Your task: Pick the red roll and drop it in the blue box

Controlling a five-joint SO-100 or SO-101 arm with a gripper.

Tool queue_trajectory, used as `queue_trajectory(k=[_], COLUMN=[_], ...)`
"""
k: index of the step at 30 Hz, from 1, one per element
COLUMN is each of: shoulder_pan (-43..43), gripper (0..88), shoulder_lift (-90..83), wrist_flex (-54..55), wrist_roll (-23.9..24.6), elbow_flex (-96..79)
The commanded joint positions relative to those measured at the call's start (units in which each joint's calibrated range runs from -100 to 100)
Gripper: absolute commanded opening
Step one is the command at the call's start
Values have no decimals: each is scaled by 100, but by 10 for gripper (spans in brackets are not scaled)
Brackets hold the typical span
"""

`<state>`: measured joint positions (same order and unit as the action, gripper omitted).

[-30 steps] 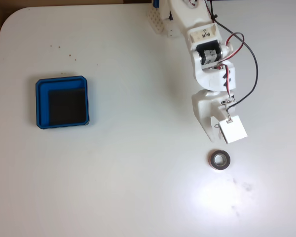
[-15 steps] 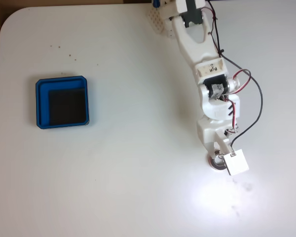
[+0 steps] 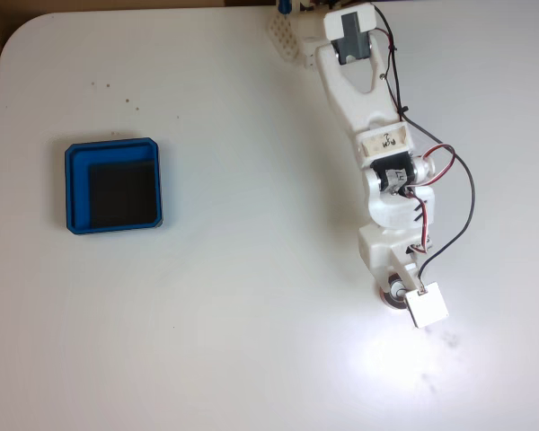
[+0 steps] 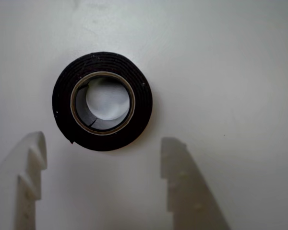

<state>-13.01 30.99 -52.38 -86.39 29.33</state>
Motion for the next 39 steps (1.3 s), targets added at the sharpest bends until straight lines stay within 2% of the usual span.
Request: queue_trajectory(k=[1,10,17,39], shoulder_pan=[-13,-32,-404,-413], gripper=[258,264,264,263], shoulder_lift=[-56,-56,-39,597], wrist_flex=[-34,-34,-42,-34], wrist_roll=[-38,-38,-38,-3], elbow_flex=[428,419,392,446])
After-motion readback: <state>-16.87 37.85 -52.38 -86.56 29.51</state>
